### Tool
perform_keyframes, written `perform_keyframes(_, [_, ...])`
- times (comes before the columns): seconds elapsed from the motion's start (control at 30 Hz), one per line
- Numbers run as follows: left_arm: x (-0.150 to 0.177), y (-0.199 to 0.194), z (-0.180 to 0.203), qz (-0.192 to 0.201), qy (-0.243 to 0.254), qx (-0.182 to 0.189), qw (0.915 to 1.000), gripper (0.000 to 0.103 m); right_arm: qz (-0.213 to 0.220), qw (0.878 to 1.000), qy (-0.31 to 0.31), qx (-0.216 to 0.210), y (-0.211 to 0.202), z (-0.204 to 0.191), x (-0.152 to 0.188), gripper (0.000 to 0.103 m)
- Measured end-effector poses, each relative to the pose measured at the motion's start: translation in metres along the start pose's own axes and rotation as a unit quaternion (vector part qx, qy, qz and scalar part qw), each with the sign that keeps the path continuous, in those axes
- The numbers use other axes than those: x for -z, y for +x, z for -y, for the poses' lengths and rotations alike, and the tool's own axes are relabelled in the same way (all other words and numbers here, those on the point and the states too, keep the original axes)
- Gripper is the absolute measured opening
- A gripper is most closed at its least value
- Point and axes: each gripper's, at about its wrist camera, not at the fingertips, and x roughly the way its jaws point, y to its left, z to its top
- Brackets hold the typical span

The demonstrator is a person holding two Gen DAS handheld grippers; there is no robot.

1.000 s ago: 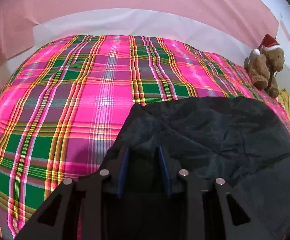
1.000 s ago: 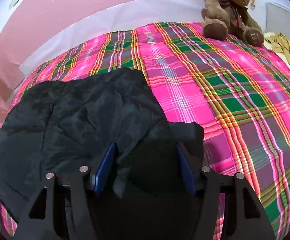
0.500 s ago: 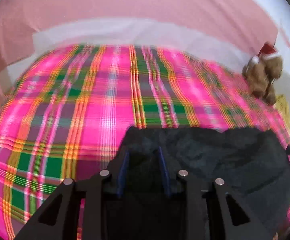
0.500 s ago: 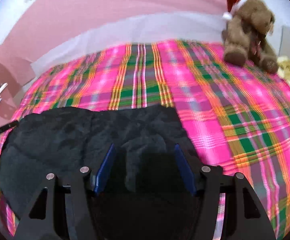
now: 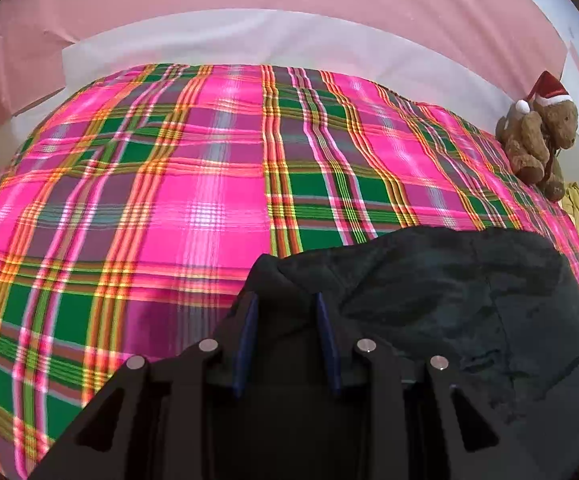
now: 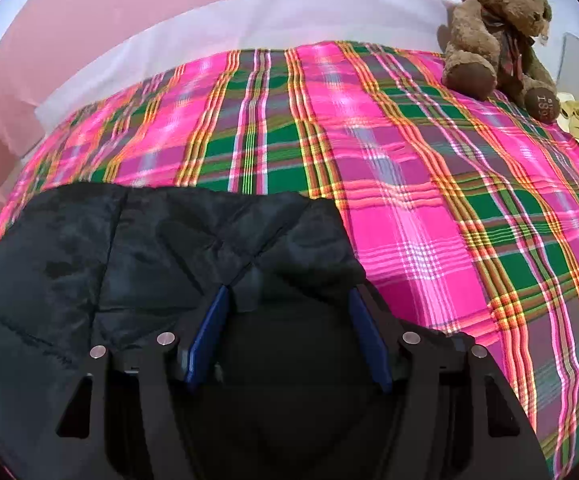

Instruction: Fold large clothes

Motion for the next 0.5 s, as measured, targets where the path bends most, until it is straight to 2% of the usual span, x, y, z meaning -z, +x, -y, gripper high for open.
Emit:
perform_keyframes(0.13, [0.0,-0.046,-0.012,0.028,-0.014,0.018,0.9993,0.031,0.044,0.999,-0.01,-0.001,-0.046,-0.002,0.004,0.063])
perform_keyframes(0.27, [0.026,-0.093,-0.035,0.058,-0.02,0.015,0.998,0.032,0.081,0.997,0.0,-0.022,-0.093,0.005,0.027,0.07])
perform_keyframes(0.33, [0.045,-0.099,-0.046,0.052,-0.033,0.021,0.9979,0.032,0.077,0.997,0.01,-0.03,-0.098,0.01,0.04,0.071])
perform_keyframes(0.43, [0.071,-0.087,-0.057,0.023,-0.047,0.03,0.9982,0.033,0.048,0.998,0.021,-0.024,-0.087,0.016,0.061,0.071])
perform_keyframes(0.5, [0.079,-0.077,-0.062,0.013,-0.063,0.037,0.9973,0.036,0.036,0.999,0.03,-0.023,-0.077,0.023,0.069,0.077])
